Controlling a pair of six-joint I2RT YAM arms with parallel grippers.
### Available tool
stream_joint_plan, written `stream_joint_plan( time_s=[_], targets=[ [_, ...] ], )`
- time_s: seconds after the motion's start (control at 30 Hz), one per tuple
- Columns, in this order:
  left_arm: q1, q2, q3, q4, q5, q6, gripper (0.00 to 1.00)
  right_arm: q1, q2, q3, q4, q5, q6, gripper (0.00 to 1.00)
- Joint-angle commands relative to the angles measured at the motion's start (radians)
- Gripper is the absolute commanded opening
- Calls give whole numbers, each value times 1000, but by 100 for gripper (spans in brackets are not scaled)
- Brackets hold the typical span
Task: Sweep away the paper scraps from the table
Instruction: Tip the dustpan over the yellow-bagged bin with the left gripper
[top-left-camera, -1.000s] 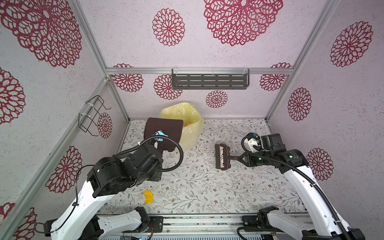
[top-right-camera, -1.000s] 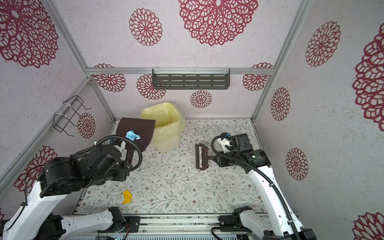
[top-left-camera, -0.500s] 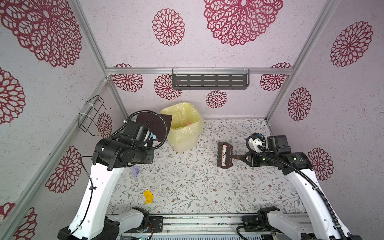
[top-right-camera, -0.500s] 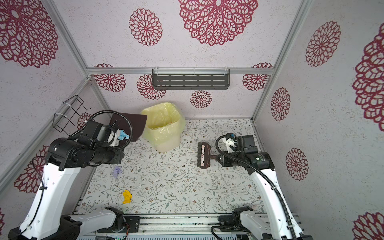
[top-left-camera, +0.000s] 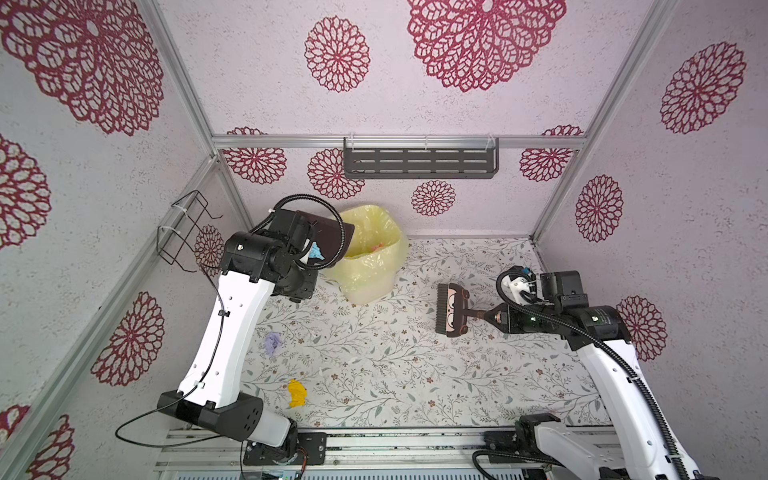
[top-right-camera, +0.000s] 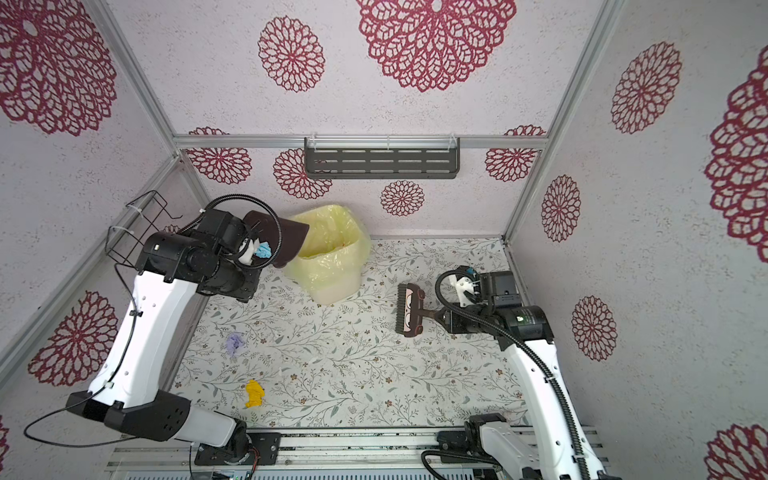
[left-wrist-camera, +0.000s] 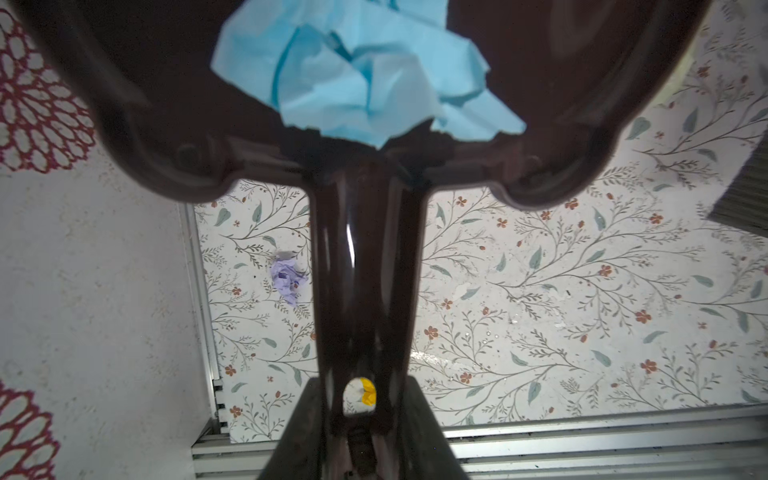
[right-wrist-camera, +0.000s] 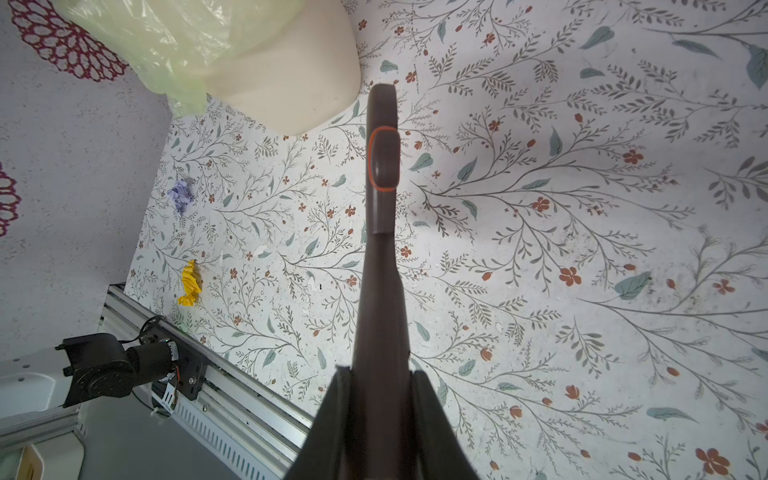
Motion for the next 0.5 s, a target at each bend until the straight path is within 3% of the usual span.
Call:
stream_joint_plan(
  time_s=[0.0, 0.47],
  targets=[
    [0, 52, 68, -6, -67, 45, 0, -11, -19, 13, 4, -37, -33, 0],
    [-49, 262, 270, 8, -207, 157, 0, -25, -12, -6, -20, -65, -43, 0]
  ],
)
